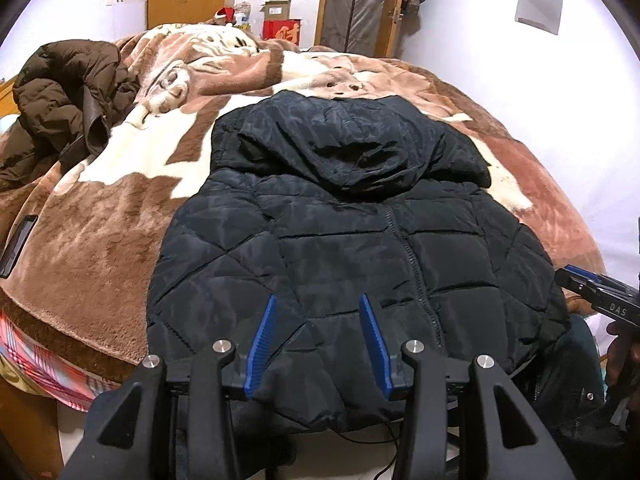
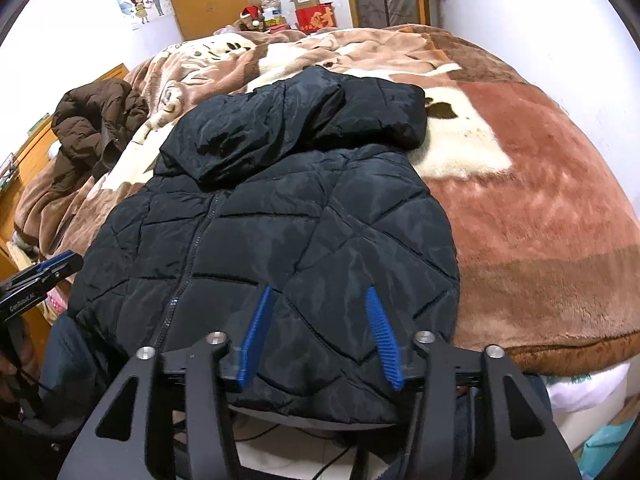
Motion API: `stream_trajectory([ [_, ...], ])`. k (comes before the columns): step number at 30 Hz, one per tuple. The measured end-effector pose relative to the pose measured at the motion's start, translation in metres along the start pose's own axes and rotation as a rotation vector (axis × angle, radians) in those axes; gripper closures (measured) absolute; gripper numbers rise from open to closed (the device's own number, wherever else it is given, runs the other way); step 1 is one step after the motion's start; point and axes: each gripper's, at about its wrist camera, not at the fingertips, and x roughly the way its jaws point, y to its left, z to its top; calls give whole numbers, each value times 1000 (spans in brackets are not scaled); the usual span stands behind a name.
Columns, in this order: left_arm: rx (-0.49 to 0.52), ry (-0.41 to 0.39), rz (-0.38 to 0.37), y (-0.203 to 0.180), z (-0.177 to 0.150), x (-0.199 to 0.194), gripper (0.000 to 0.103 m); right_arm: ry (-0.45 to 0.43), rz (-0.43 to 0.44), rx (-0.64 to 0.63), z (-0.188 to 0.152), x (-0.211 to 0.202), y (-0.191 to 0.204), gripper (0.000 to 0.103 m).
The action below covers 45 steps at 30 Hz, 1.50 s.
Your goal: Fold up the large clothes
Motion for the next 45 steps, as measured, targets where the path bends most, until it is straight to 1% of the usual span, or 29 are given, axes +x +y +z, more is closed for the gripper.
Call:
stream_trajectory([
  [3,4,5,26,4,0,5,58,14,-15,11,-1,5,-7,52],
  [8,-7,13,44,14,-1,13,58,33,-42,31,-3,13,-19,52],
  [14,-14,21,101,32,-1,25,58,54,-72,47,-2,22,-35,51],
  [16,-22,28,120,42,0,30,54,56,-83,57,-2,25,-42,51],
  [18,-32,27,141,53,0,34,48,58,-97,69,0,27,-48,49],
  [19,-38,31,155,60,0,37,47,60,-104,74,1,29,-52,44],
  [20,-45,36,163,66,0,39,46,62,-109,79,1,30,-54,42],
  [21,-54,41,166,72,0,42,44,64,-110,89,1,32,-58,42],
  [25,-80,74,189,91,-4,56,42,91,-111,112,-1,42,-66,42],
  [26,-85,79,192,93,-5,59,39,100,-106,118,-2,44,-68,42],
  [30,-109,108,173,100,-9,70,36,118,-76,158,-2,52,-76,41],
  [33,-126,127,151,101,-11,73,35,158,-22,204,-3,60,-81,41],
  [36,-141,138,132,102,-15,73,33,192,41,226,-8,62,-78,41],
  [40,-196,186,76,104,-24,78,31,217,60,232,-15,65,-73,41],
  [42,-198,207,76,103,-25,83,30,228,65,245,-15,67,-75,41],
  [44,-197,212,82,101,-25,84,31,235,64,250,-15,68,-76,45],
  [45,-192,214,85,100,-25,84,35,236,61,245,-14,68,-75,52],
])
